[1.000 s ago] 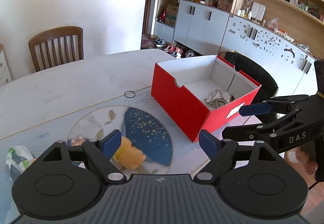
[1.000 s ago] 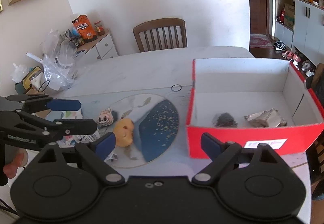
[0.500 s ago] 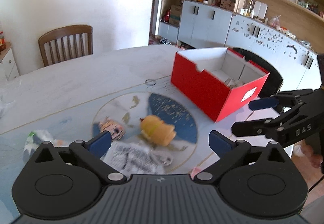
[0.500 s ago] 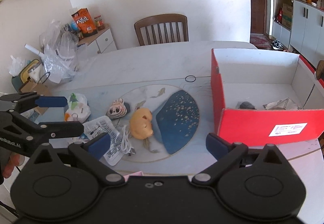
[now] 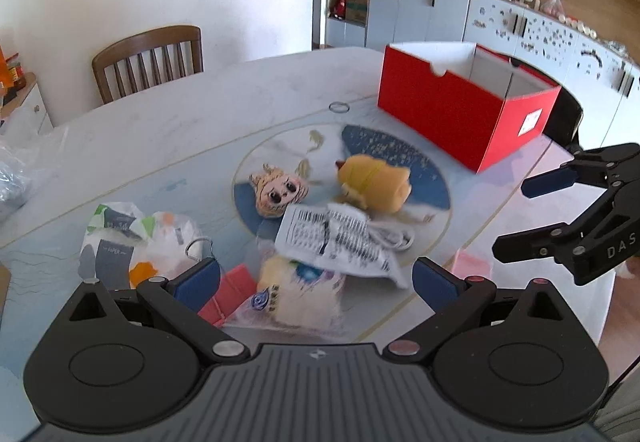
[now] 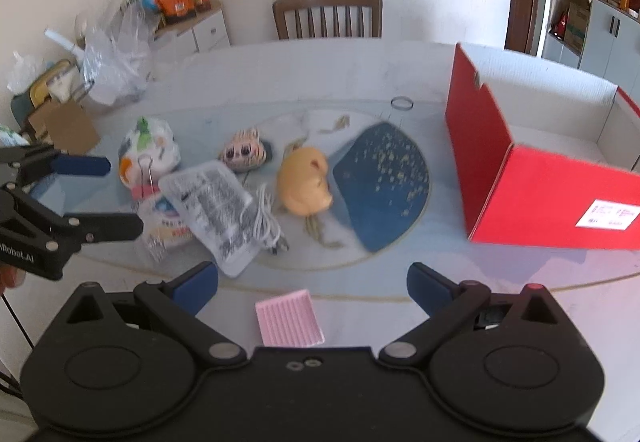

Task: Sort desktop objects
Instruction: 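Withdraw both tools from the box back over the table, then grasp the bread bag with the left tool while the right tool grasps the pink sponge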

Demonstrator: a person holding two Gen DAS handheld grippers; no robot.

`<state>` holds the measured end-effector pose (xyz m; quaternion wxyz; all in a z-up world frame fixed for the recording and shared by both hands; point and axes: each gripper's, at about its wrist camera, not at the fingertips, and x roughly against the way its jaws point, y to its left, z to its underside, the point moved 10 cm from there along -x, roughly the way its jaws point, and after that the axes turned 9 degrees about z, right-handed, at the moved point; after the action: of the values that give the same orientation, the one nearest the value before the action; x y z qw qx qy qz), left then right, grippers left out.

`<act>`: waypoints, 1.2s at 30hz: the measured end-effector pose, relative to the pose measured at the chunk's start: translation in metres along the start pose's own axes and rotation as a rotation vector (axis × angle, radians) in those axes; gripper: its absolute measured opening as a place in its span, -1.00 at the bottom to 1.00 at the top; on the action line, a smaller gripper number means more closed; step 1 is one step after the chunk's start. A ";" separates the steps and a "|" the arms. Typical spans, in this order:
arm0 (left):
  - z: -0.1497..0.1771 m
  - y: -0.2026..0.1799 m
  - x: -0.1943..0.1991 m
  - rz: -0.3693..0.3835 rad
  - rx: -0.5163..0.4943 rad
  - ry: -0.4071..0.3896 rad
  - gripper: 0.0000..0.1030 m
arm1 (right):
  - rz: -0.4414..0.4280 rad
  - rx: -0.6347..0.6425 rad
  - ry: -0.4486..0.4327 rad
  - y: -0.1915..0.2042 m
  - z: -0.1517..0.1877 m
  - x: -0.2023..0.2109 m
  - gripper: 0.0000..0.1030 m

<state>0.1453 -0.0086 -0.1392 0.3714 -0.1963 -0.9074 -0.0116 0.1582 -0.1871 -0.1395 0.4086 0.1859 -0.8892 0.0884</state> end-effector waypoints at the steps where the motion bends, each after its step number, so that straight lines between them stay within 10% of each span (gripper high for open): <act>1: 0.002 0.001 -0.002 0.007 -0.003 0.003 1.00 | 0.004 0.002 0.004 0.001 0.002 -0.002 0.96; 26: 0.027 0.016 -0.035 -0.024 -0.086 0.026 0.96 | 0.052 0.074 0.085 0.020 0.033 -0.039 0.54; 34: 0.028 0.013 -0.038 -0.022 -0.105 0.036 0.75 | 0.062 0.096 0.084 0.022 0.034 -0.039 0.48; 36: 0.028 0.012 -0.039 -0.028 -0.109 0.043 0.40 | 0.064 0.100 0.085 0.023 0.034 -0.039 0.47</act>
<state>0.1562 -0.0064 -0.1872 0.3794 -0.2033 -0.8998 -0.0704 0.1492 -0.1667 -0.1914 0.4332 0.1738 -0.8709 0.1537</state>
